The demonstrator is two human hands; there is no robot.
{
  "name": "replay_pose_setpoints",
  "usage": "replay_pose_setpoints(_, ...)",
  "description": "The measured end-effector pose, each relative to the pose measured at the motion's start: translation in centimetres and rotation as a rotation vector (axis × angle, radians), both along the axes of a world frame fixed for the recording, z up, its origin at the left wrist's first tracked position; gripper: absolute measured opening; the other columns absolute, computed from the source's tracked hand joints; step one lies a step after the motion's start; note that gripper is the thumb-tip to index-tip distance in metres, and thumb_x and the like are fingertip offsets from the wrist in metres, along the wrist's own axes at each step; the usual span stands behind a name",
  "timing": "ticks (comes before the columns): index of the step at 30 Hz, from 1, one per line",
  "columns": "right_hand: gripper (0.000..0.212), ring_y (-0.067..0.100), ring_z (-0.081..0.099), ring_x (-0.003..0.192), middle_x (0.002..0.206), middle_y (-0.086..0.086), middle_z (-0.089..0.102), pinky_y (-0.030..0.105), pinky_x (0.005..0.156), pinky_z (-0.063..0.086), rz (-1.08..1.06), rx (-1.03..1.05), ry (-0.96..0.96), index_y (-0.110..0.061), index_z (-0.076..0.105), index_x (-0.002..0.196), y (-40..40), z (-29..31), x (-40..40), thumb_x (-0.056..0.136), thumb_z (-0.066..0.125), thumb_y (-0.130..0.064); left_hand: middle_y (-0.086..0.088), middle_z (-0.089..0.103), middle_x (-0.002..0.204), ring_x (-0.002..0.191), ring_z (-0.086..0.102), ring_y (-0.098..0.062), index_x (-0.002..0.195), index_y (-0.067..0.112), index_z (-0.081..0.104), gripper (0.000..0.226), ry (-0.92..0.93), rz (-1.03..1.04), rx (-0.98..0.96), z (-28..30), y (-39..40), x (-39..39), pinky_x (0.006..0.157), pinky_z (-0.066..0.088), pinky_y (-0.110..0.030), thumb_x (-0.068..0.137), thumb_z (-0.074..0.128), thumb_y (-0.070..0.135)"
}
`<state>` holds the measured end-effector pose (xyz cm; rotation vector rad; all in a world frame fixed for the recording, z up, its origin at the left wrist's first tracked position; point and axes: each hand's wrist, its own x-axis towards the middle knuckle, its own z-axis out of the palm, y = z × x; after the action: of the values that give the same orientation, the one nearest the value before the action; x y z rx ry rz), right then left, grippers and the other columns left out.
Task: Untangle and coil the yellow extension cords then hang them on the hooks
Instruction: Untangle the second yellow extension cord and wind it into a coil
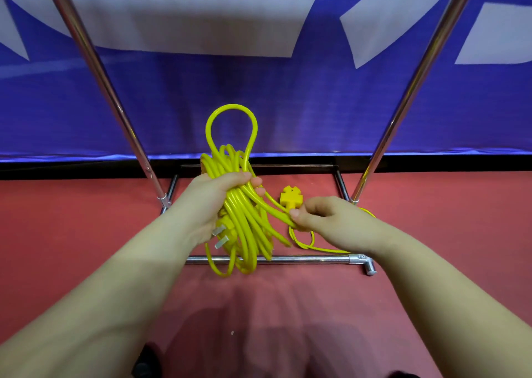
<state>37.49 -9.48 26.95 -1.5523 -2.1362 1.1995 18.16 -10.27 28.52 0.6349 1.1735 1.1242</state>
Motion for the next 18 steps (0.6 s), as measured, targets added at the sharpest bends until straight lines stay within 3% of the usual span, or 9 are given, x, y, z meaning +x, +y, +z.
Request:
replay_pose_setpoints(4, 0.018, -0.001, 0.044, 0.051, 0.060, -0.010, 0.050, 0.012, 0.054, 0.034, -0.066, 0.189, 0.125, -0.019, 0.056, 0.072, 0.3, 0.4, 0.3, 0.083, 0.068, -0.026, -0.002, 0.073, 0.067, 0.062, 0.070, -0.011, 0.087, 0.007, 0.059, 0.007, 0.074, 0.041, 0.030, -0.4, 0.3, -0.5, 0.060, 0.057, -0.031, 0.091, 0.054, 0.010)
replay_pose_setpoints(6, 0.012, -0.004, 0.046, 0.049, 0.061, -0.010, 0.051, 0.007, 0.053, 0.035, -0.213, 0.261, 0.339, -0.016, 0.055, 0.080, 0.5, 1.1, 0.6, 0.084, 0.067, -0.018, -0.001, 0.072, 0.065, 0.059, 0.069, -0.009, 0.085, 0.007, 0.060, 0.007, 0.101, 0.054, 0.008, -0.7, 0.3, -0.7, 0.058, 0.057, -0.031, 0.090, 0.056, 0.011)
replay_pose_setpoints(9, 0.015, -0.002, 0.045, 0.054, 0.068, -0.007, 0.049, 0.012, 0.056, 0.037, -0.340, 0.226, 0.610, -0.020, 0.050, 0.089, 0.5, 2.2, 1.0, 0.085, 0.064, -0.025, -0.002, 0.066, 0.057, 0.049, 0.065, -0.010, 0.080, 0.006, 0.059, 0.011, 0.146, 0.056, -0.020, -1.3, 0.2, -0.9, 0.050, 0.055, -0.027, 0.089, 0.059, 0.013)
replay_pose_setpoints(14, 0.014, 0.003, 0.045, 0.060, 0.071, -0.005, 0.049, 0.019, 0.061, 0.039, -0.338, 0.259, 0.647, -0.022, 0.049, 0.082, 0.1, 2.5, 0.6, 0.092, 0.055, -0.014, 0.000, 0.061, 0.047, 0.043, 0.061, -0.012, 0.072, 0.007, 0.058, 0.021, 0.178, 0.102, -0.038, -1.6, 0.4, -1.0, 0.047, 0.053, -0.024, 0.088, 0.062, 0.020)
replay_pose_setpoints(18, 0.010, 0.009, 0.044, 0.062, 0.077, 0.001, 0.053, 0.025, 0.060, 0.038, -0.424, 0.216, 0.730, -0.025, 0.049, 0.087, 0.5, 2.3, 0.6, 0.094, 0.051, -0.019, -0.005, 0.060, 0.048, 0.044, 0.060, -0.015, 0.066, 0.007, 0.058, 0.027, 0.195, 0.065, -0.051, -1.8, 0.2, -0.8, 0.054, 0.053, -0.028, 0.087, 0.063, 0.023)
